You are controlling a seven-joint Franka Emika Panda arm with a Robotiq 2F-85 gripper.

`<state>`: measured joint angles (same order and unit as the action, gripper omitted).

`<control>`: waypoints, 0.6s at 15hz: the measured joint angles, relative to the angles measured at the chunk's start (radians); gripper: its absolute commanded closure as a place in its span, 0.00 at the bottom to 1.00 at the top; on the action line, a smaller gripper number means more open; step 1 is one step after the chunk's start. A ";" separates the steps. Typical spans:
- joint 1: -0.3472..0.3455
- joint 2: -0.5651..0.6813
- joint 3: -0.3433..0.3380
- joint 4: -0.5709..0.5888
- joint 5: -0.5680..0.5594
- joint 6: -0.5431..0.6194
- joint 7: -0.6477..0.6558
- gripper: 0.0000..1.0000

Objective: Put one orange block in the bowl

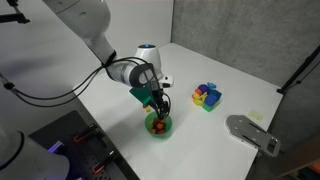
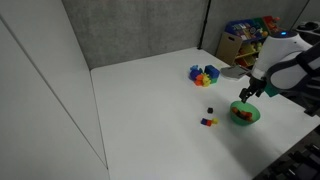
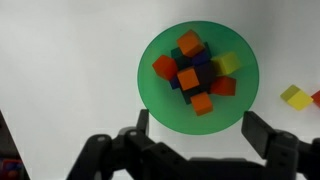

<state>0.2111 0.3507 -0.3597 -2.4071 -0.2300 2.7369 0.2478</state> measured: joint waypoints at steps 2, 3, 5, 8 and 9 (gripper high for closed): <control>-0.008 -0.067 0.007 -0.029 0.000 -0.048 0.000 0.00; -0.016 -0.104 0.015 -0.044 0.000 -0.080 0.001 0.00; -0.039 -0.186 0.041 -0.074 -0.002 -0.148 0.002 0.00; -0.093 -0.319 0.106 -0.112 -0.002 -0.256 0.002 0.00; -0.112 -0.366 0.132 -0.121 0.000 -0.291 0.002 0.00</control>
<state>0.0992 -0.0153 -0.2274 -2.5281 -0.2300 2.4459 0.2500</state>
